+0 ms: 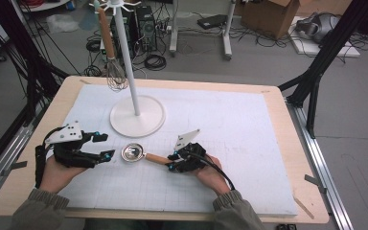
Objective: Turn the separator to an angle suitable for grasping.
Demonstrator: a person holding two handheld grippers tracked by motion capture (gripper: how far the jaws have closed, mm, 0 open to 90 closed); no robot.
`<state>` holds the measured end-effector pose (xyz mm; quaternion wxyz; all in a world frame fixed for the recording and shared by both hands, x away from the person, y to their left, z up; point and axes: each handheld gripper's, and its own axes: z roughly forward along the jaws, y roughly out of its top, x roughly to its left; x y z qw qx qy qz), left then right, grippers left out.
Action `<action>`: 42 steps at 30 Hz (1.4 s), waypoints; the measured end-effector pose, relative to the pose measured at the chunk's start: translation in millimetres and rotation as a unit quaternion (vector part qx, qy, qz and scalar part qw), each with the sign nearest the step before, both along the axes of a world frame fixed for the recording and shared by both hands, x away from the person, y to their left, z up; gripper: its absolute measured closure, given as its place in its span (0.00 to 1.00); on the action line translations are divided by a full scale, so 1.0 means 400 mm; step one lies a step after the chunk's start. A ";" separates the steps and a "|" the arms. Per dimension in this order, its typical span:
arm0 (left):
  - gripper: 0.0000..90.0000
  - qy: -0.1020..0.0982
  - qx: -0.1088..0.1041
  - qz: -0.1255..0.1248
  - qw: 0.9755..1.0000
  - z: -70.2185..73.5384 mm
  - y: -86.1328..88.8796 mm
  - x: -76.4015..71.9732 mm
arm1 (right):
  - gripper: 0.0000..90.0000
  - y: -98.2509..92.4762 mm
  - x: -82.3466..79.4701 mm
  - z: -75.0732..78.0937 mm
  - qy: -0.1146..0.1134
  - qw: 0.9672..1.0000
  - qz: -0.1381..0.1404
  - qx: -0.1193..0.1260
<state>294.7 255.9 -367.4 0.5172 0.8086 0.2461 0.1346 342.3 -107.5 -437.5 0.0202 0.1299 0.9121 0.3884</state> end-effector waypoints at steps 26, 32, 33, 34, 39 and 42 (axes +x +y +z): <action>0.38 0.003 -0.004 -0.004 1.000 -0.006 0.004 0.007 | 0.75 -0.004 0.003 -0.010 -0.011 1.000 0.002 -0.014; 0.38 0.004 -0.004 -0.008 1.000 -0.010 -0.002 0.010 | 0.79 -0.014 0.006 -0.001 -0.010 1.000 -0.007 -0.003; 0.38 0.004 -0.003 -0.009 1.000 -0.010 -0.004 0.010 | 0.79 -0.016 0.006 -0.002 -0.006 1.000 -0.007 -0.003; 0.38 0.005 -0.002 -0.010 1.000 -0.011 -0.006 0.011 | 0.79 -0.016 0.006 -0.003 -0.006 1.000 -0.007 -0.004; 0.38 0.006 0.001 -0.016 1.000 -0.015 -0.014 0.013 | 0.78 -0.013 0.005 -0.003 -0.010 1.000 -0.007 -0.004; 0.38 0.005 0.000 -0.016 1.000 -0.013 -0.014 0.013 | 0.72 -0.008 0.010 -0.009 0.014 1.000 -0.008 0.010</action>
